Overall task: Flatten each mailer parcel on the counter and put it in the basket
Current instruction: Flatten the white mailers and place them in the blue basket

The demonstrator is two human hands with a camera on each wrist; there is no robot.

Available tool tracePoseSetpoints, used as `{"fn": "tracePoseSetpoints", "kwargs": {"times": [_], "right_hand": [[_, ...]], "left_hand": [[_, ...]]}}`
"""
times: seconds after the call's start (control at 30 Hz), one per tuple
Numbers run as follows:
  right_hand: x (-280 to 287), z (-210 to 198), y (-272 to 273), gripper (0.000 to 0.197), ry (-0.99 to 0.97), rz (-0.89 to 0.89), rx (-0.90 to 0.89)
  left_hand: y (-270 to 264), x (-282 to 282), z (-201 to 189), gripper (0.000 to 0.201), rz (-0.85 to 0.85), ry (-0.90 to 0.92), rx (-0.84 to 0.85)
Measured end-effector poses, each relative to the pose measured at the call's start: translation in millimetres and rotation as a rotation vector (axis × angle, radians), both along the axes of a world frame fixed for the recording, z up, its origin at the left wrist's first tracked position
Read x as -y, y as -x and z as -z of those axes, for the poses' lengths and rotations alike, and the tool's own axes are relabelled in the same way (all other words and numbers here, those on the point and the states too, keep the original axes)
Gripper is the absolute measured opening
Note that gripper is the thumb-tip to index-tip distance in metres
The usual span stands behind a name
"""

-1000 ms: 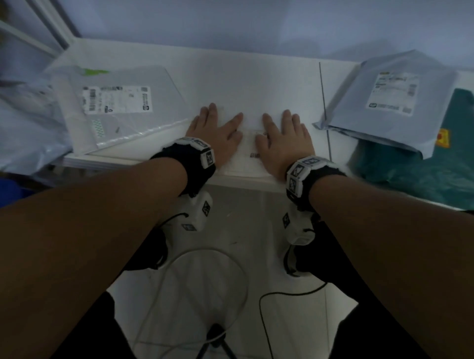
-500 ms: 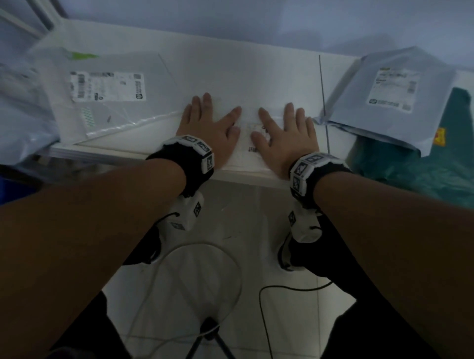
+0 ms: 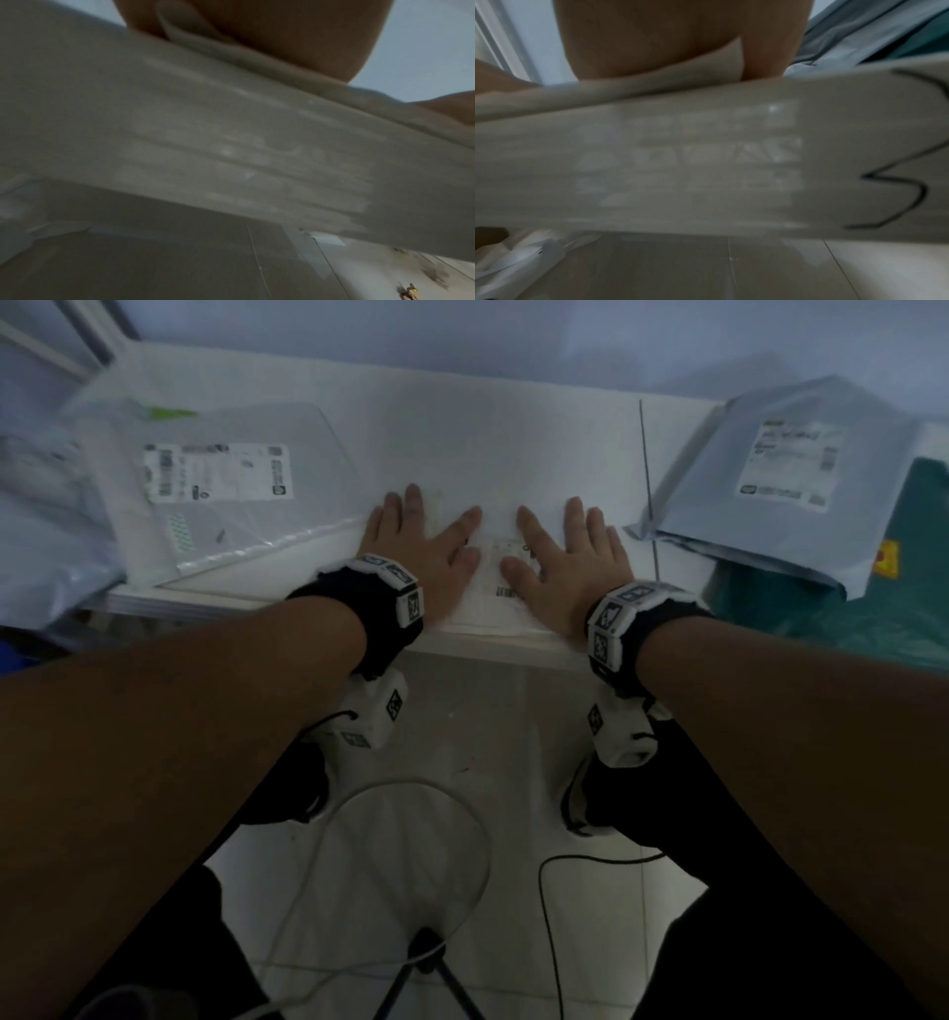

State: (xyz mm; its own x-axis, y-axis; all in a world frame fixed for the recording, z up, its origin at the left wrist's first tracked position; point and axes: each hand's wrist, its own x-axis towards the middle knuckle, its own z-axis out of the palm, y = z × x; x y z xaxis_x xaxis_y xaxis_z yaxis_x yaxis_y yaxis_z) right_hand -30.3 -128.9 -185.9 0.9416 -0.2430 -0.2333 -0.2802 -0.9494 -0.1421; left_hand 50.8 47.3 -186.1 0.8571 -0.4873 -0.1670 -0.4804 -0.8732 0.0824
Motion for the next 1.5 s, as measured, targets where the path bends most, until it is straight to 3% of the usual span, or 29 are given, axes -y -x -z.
{"fn": "tracePoseSetpoints", "kwargs": {"times": [0.23,0.53,0.93,1.1,1.3,1.4,1.5], "right_hand": [[0,5,2,0.071,0.018,-0.007,0.045],[0,1,2,0.072,0.06,-0.005,0.023],[2,3,1,0.072,0.04,-0.015,0.02],[0,-8,0,0.074,0.083,-0.019,-0.067],[-13,-39,2,0.074,0.149,-0.027,-0.043],[-16,-61,4,0.058,0.093,-0.049,-0.014],[-19,-78,8,0.041,0.122,-0.132,-0.099]], "left_hand": [[3,-1,3,0.059,0.018,-0.019,0.067],[-10,-1,-8,0.068,0.028,-0.078,-0.107],[-13,-21,-6,0.076,0.115,-0.108,-0.068],[-14,-21,-19,0.081,0.134,-0.15,-0.136],[-9,-26,-56,0.083,0.237,-0.262,-0.063],[-5,-20,-71,0.091,0.32,-0.314,-0.149],[6,-21,-71,0.105,0.341,-0.37,-0.218]]}}
